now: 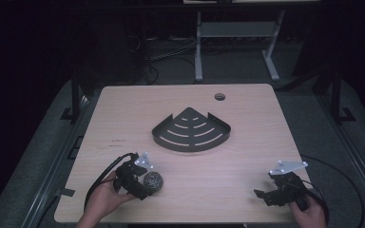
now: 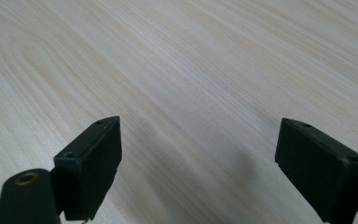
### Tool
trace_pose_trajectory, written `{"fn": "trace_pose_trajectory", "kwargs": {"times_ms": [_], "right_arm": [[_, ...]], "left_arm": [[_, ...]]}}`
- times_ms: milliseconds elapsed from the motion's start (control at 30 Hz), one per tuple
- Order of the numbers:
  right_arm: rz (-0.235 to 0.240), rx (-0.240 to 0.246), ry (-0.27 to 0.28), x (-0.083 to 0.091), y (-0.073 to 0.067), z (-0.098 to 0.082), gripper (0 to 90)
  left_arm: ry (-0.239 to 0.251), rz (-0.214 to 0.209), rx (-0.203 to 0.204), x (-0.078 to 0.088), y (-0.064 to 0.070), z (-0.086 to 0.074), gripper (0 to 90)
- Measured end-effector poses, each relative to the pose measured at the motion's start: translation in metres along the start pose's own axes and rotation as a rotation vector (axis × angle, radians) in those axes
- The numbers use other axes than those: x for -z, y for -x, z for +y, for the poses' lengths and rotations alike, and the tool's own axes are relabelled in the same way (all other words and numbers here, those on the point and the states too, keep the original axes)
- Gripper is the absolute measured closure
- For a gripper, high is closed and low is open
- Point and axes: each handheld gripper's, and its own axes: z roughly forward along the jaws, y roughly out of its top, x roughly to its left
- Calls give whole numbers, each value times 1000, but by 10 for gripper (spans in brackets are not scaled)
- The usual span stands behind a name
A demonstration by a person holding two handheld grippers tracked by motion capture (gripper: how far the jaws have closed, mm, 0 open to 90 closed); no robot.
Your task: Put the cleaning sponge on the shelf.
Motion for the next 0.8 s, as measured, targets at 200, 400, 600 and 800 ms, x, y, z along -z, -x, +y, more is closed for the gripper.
{"fn": "trace_pose_trajectory", "kwargs": {"times_ms": [200,400,600,800], "right_arm": [[0,4,0,1,0,0,143],[3,1,1,0,0,0,143],[5,0,2,0,0,0,143],[6,1,2,-1,-1,0,143]], "left_arm": [[-13,-4,-1,-6,-1,3,186],[-18,-7,2,-11,-1,6,188],[-36,-11,5,-18,-3,6,190],[-40,-14,-1,-19,-4,9,214]]}}
